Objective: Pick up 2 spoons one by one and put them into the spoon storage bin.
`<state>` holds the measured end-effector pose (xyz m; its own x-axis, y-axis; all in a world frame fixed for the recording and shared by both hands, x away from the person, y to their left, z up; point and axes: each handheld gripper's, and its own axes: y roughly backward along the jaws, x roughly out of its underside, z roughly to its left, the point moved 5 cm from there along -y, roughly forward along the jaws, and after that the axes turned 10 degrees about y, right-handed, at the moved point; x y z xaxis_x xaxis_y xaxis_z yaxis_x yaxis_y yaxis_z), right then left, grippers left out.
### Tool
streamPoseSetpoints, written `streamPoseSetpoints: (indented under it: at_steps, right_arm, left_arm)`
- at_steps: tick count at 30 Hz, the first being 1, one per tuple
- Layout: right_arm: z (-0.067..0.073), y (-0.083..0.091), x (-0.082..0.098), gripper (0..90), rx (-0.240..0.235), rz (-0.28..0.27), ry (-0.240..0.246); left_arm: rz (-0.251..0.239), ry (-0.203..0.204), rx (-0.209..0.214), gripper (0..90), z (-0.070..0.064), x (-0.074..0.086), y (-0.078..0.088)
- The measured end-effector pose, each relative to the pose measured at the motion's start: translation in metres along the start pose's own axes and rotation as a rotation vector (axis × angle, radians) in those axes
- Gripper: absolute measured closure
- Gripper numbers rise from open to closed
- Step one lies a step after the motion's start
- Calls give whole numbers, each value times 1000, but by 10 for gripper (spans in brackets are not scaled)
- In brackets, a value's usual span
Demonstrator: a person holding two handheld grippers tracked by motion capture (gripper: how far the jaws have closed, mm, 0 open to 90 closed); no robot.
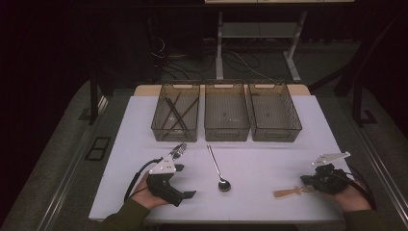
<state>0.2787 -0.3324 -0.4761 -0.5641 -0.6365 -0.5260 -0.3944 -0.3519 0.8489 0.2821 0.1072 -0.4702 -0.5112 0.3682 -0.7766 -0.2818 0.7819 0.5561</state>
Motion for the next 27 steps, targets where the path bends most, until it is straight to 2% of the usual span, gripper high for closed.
streamPoseSetpoints:
  at_steps: [7,10,14,19,21,27]
  right_arm:
    - [3,4,6,899,-17,2,-1]
    - [1,6,4,893,-17,-22,0]
    - [6,10,-5,766,-72,-81,32]
    - [19,5,-16,625,-162,-125,107]
    - [26,3,-20,591,-208,-133,148]
    - [40,-4,-25,537,-284,-134,214]
  left_arm:
    - [7,-2,0,0,0,0,0]
    - [9,-4,0,0,0,0,0]
    - [11,-4,-1,0,0,1,0]
    - [12,-5,-1,0,0,1,-1]
    - [12,-5,-1,0,0,1,-1]
    - [13,-8,-1,0,0,1,0]
